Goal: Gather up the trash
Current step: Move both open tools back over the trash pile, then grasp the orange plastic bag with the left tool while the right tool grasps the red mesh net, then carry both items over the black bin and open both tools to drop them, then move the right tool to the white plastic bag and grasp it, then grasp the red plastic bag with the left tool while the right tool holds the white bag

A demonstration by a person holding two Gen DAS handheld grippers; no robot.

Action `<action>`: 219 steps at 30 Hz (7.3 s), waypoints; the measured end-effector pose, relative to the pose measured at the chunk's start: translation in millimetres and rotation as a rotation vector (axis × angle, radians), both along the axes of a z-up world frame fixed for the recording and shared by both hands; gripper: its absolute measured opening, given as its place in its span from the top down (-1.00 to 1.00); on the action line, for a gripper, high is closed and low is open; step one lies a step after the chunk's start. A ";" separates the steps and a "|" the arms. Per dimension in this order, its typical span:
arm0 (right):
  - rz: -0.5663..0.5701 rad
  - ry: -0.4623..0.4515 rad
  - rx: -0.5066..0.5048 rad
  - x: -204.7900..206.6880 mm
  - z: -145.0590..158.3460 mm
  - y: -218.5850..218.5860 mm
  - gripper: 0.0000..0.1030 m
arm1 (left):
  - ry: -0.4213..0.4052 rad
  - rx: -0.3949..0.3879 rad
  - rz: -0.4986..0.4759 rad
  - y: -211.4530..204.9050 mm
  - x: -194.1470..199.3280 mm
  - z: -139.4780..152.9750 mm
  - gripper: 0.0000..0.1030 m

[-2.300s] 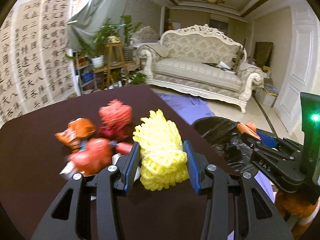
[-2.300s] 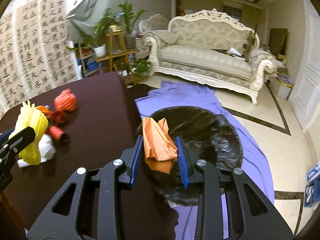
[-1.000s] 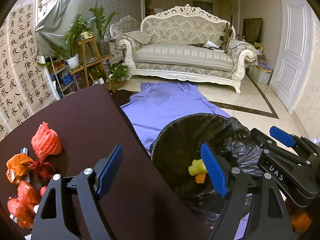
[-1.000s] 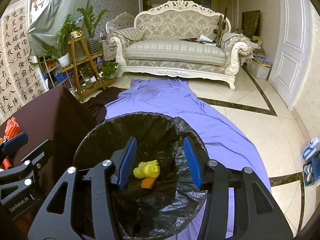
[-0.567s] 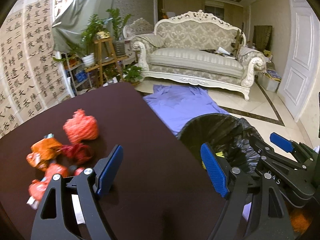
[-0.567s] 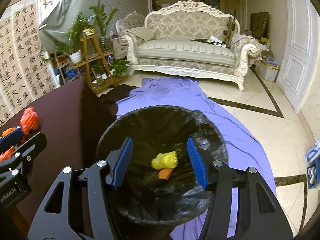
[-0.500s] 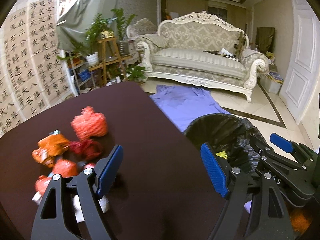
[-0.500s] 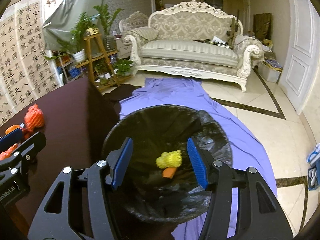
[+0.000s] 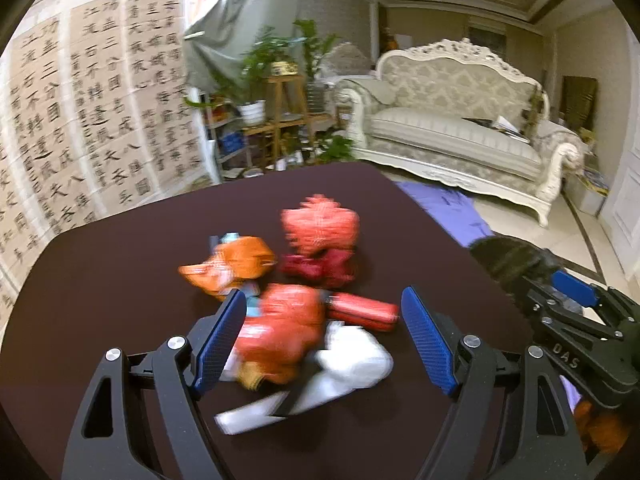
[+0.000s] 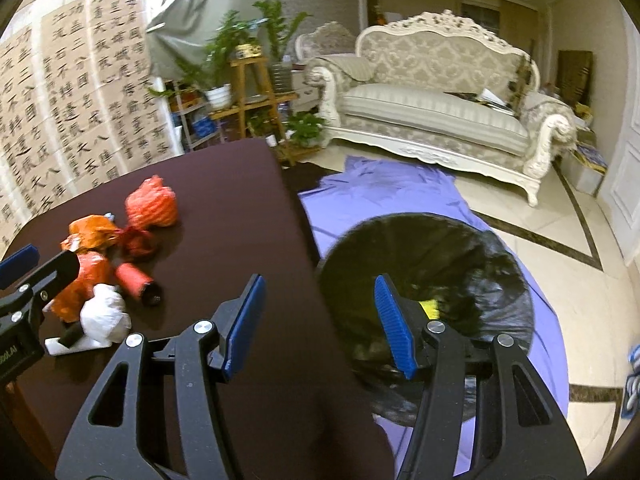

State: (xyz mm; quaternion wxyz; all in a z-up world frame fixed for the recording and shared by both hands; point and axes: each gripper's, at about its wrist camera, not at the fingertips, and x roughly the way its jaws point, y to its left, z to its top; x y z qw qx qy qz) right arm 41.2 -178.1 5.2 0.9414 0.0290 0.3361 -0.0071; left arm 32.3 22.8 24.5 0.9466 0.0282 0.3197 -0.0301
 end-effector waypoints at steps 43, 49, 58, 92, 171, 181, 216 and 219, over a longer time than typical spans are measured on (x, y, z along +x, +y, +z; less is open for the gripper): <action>0.318 0.109 0.001 133.2 -10.0 145.9 -0.09 | 0.129 -0.058 0.025 95.2 83.6 -33.8 0.12; 0.345 0.116 -0.035 130.5 -12.8 153.7 0.24 | 0.110 -0.067 0.040 97.3 81.1 -31.7 0.14; 0.290 0.046 -0.009 108.8 4.9 130.5 0.32 | 0.049 -0.074 0.044 90.4 65.2 -15.3 0.21; -0.230 -0.062 -0.112 -4.7 -0.9 -84.0 0.30 | -0.038 -0.093 -0.249 -104.2 32.2 -0.5 0.21; 0.322 0.039 -0.042 -7.9 -6.2 136.9 0.05 | 0.045 -0.021 0.233 120.0 -9.1 -19.5 -0.44; 0.332 0.106 -0.024 -2.1 -20.3 138.6 0.37 | 0.053 -0.033 0.191 109.8 -8.1 -21.7 -0.44; 0.157 0.050 0.021 -14.0 -13.7 47.4 0.39 | 0.101 0.016 -0.006 23.8 7.4 -35.9 0.39; 0.153 0.046 0.024 -15.4 -13.1 45.2 0.39 | 0.085 -0.005 -0.002 26.1 4.4 -31.8 0.45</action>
